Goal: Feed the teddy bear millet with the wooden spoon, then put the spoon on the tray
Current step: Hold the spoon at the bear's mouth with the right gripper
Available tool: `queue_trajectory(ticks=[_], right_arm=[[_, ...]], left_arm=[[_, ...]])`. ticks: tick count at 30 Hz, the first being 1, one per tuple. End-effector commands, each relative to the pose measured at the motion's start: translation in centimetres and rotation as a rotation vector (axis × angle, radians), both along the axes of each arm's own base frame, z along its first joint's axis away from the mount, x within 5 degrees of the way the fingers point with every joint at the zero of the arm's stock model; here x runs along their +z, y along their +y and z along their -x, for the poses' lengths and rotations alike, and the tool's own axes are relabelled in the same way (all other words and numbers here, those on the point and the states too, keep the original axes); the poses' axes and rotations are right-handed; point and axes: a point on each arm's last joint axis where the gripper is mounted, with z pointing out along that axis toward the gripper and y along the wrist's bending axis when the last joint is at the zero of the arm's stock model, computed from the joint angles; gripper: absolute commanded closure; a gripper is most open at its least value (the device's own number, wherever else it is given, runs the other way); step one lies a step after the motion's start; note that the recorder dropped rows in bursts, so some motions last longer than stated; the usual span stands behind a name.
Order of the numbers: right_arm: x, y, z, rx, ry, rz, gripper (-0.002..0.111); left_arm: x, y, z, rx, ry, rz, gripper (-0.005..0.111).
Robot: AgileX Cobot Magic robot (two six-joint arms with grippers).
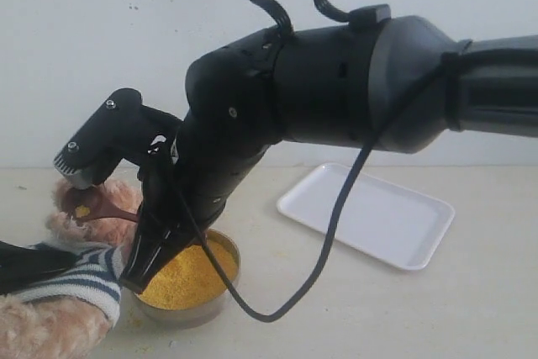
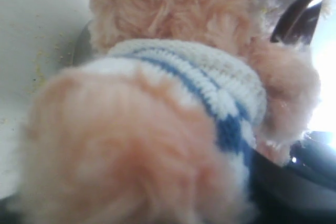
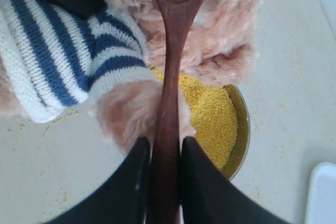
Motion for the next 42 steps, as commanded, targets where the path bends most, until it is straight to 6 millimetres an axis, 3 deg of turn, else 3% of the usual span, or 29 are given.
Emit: queue_trajectory(ticks=[1,12,22,42], right_arm=[[0.3,0.0,-0.1,0.001,-0.028,0.0,0.108],[0.5,0.1,-0.4,0.005,-0.116,0.035,0.108],[1.1,2.0,2.3,0.054,-0.3,0.129,0.108],[1.2,1.2,1.7,-0.006,-0.348,0.216,0.108]], left_arm=[[0.5,-0.1,0.1,-0.002,-0.029,0.029,0.103],[0.5,-0.1,0.1,-0.003,-0.033,0.026,0.103],[0.5,-0.1,0.1,-0.003,-0.033,0.026,0.103],[0.5,-0.1,0.1,-0.003,-0.033,0.026,0.103]])
